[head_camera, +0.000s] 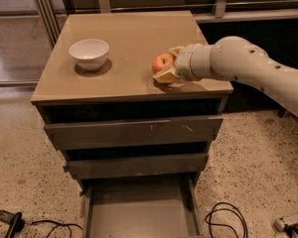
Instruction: Pick apple from bottom drawer and place on counter
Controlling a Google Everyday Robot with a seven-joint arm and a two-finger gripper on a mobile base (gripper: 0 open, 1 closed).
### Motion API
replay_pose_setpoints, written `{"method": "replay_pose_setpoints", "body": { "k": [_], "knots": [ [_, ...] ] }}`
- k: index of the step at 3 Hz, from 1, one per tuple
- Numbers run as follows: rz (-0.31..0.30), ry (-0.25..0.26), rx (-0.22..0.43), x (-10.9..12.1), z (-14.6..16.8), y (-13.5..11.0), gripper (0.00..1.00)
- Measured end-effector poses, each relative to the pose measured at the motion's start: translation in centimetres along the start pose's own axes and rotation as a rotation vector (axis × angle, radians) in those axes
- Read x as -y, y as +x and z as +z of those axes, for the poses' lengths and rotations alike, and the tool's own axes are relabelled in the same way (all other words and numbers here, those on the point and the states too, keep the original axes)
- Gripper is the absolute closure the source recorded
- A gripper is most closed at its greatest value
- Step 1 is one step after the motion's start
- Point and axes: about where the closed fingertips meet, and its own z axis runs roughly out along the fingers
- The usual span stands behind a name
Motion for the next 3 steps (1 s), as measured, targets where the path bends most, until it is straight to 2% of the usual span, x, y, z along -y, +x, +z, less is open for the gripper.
{"method": "replay_pose_setpoints", "body": {
  "k": [3],
  "knots": [
    [0.0, 0.0, 0.0, 0.0, 0.0, 0.0, 0.04]
  ]
}}
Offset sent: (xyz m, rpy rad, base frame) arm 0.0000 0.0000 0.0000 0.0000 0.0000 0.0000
